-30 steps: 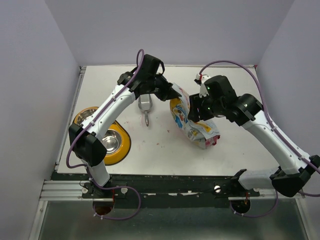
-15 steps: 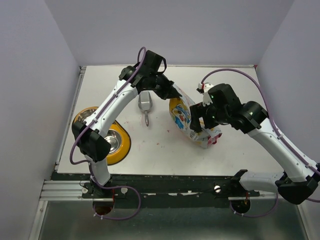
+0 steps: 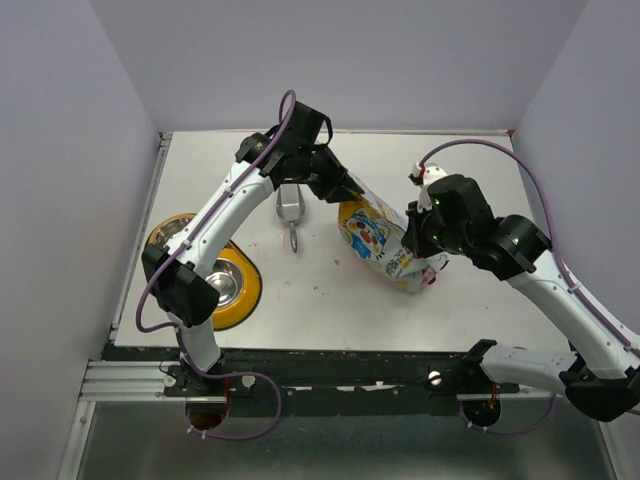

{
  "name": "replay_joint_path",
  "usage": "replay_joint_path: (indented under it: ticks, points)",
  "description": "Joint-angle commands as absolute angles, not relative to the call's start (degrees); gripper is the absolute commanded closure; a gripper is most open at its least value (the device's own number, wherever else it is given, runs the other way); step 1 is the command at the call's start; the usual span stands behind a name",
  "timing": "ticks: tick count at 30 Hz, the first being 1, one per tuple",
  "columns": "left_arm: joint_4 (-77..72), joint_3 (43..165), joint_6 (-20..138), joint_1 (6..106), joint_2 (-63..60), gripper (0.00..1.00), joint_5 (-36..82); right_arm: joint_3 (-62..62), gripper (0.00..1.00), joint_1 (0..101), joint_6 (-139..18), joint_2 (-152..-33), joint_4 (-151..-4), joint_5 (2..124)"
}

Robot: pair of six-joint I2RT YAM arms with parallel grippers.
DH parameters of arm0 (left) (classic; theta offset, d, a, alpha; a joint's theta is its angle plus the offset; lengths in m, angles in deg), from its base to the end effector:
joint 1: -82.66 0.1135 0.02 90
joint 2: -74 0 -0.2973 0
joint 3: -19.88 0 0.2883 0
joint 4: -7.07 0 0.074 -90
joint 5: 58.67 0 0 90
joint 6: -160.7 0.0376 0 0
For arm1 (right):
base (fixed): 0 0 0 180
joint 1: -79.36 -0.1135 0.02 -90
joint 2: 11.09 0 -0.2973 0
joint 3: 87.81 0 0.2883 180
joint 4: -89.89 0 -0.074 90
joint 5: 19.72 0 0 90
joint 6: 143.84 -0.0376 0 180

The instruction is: Serve the pet food

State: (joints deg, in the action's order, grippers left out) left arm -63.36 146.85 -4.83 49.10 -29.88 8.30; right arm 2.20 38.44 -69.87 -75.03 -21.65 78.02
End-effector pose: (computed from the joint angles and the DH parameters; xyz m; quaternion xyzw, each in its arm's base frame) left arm 0.3503 -0.2500 0.4353 -0.2591 0.8782 -0.3982 0.0553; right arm 0.1775 0.1472 0.4323 -0.1701 0.8973 0.1377 0.3834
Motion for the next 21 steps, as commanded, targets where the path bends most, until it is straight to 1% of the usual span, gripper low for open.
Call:
replay_joint_path:
  ticks: [1, 2, 3, 5, 7, 8, 10, 11, 14, 19, 21]
  points:
    - [-55.9, 135.7, 1.4, 47.7, -17.4, 0.46, 11.4, 0.7, 0.99, 38.6, -73.8, -74.2, -24.0, 77.9]
    - [-53.0, 131.7, 0.6, 47.0, -15.1, 0.35, 11.2, 0.4, 0.99, 38.5, -74.2, -73.9, -24.7, 77.3]
    - [-49.9, 128.1, -0.5, 46.6, -12.7, 0.26, 11.0, 0.1, 0.99, 38.6, -74.7, -73.7, -25.4, 76.8]
    - [-43.6, 120.5, -3.6, 45.9, -8.4, 0.16, 10.4, 0.1, 0.99, 38.6, -75.7, -73.6, -26.2, 76.3]
    - [-38.2, 115.1, -6.5, 45.2, -5.5, 0.10, 10.1, 0.8, 0.99, 38.6, -75.7, -74.3, -26.3, 74.6]
    - [-36.1, 113.5, -7.6, 44.8, -5.2, 0.10, 9.6, 1.1, 0.99, 38.6, -75.7, -74.6, -26.2, 73.5]
    - [-32.1, 112.4, -9.8, 43.8, -6.2, 0.11, 8.0, 1.2, 0.99, 38.5, -75.7, -74.6, -26.9, 71.8]
    - [-30.6, 112.6, -10.9, 42.9, -7.0, 0.16, 7.2, 1.2, 0.99, 38.6, -75.8, -74.6, -27.0, 71.2]
    - [-29.7, 113.9, -13.4, 40.9, -9.1, 0.40, 8.0, 1.8, 0.99, 38.7, -75.7, -75.1, -26.1, 71.1]
    - [-29.9, 115.3, -15.1, 39.7, -9.9, 0.42, 10.8, 2.3, 0.99, 38.6, -75.5, -74.8, -25.2, 72.1]
    - [-30.5, 115.6, -16.5, 39.2, -10.7, 0.45, 10.5, 2.2, 0.99, 38.7, -75.6, -74.5, -25.1, 73.0]
